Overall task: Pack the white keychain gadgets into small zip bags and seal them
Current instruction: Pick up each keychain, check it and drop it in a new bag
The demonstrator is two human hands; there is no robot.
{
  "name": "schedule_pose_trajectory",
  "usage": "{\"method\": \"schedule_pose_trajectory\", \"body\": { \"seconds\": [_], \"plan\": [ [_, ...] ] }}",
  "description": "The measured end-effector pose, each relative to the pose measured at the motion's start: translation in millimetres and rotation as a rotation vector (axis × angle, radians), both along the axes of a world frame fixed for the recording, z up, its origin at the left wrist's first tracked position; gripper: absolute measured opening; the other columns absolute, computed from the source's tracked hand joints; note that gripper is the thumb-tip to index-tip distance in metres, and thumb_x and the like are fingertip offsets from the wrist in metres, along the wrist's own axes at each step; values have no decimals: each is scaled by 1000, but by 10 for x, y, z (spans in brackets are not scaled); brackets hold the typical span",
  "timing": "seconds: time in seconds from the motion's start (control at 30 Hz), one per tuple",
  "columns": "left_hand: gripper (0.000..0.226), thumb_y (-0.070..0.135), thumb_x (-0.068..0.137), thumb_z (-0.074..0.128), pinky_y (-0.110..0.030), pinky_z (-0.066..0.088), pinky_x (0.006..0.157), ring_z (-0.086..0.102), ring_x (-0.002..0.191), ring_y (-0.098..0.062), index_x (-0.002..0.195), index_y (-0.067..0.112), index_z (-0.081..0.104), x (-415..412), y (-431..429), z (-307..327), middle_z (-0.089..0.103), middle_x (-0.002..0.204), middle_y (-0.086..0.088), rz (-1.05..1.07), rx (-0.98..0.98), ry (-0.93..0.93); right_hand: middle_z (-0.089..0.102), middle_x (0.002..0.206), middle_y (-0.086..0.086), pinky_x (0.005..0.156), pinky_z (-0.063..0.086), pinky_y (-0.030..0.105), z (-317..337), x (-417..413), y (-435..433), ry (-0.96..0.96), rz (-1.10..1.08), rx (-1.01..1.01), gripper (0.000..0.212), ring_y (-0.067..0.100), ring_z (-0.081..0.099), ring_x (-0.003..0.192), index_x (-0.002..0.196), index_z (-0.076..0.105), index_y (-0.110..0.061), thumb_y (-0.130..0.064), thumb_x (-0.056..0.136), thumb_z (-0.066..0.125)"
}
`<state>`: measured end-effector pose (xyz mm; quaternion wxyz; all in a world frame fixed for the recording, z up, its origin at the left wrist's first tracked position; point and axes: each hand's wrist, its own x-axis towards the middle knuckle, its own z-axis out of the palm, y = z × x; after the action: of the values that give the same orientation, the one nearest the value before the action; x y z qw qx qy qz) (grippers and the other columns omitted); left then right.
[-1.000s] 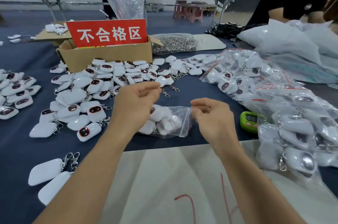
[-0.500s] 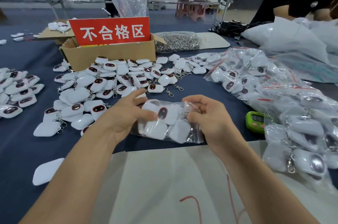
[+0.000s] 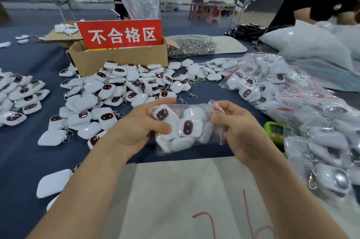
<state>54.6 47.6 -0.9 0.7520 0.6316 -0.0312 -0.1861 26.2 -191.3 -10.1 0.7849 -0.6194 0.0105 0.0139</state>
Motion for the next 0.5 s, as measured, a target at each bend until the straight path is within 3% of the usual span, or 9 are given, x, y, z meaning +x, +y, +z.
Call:
{"method": "schedule_pose_trajectory", "body": {
  "seconds": [0.07, 0.13, 0.2, 0.27, 0.33, 0.43, 0.5],
  "plan": [
    [82, -15, 54, 72, -39, 58, 90, 68, 100, -27, 128, 20, 70, -1, -12, -16, 71, 109, -15, 31, -68, 4, 72, 112, 29, 96, 54, 64, 23, -17, -12, 72, 84, -111, 37, 50, 68, 104, 113, 68, -1, -13, 78, 69],
    [77, -11, 56, 81, -38, 61, 80, 72, 96, -24, 124, 23, 71, -3, -17, -23, 74, 111, -9, 50, -116, 38, 66, 118, 37, 100, 50, 70, 41, -13, 0, 115, 63, -183, 37, 49, 68, 104, 117, 66, 4, -12, 85, 71],
    [49, 7, 74, 78, -40, 62, 74, 73, 95, -22, 120, 24, 73, -9, -31, -20, 76, 115, -7, 44, -104, 63, 68, 110, 37, 85, 58, 62, 30, 9, 10, 141, -15, -240, 21, 37, 65, 88, 111, 66, 6, -8, 95, 68],
    [34, 12, 86, 67, -40, 61, 82, 72, 99, -22, 120, 15, 69, -9, -50, -12, 75, 114, -8, 16, -95, 87, 69, 97, 26, 67, 54, 46, 1, 29, 17, 173, -73, -265, 17, 31, 62, 80, 108, 65, 7, -7, 98, 65],
    [46, 1, 77, 73, -39, 58, 89, 70, 102, -25, 121, 10, 65, -13, -37, -20, 73, 113, -11, -38, -64, 83, 67, 90, 20, 65, 47, 42, -17, 44, 23, 194, -114, -272, 16, 30, 60, 77, 107, 63, 9, -5, 98, 64],
    [79, -15, 62, 68, -45, 48, 108, 65, 120, -33, 133, 15, 58, -22, 20, -38, 67, 128, -18, -94, 19, 55, 68, 89, 18, 67, 49, 41, -6, 54, 33, 224, -149, -248, 9, 28, 61, 77, 103, 66, 5, -2, 98, 63],
    [91, -20, 57, 63, -41, 48, 108, 63, 122, -30, 138, 21, 55, -24, 9, -43, 66, 132, -13, -65, 26, 62, 71, 87, 17, 63, 52, 36, 21, 53, 36, 270, -146, -202, 5, 28, 64, 71, 96, 70, -1, 0, 94, 66]
  ]
}}
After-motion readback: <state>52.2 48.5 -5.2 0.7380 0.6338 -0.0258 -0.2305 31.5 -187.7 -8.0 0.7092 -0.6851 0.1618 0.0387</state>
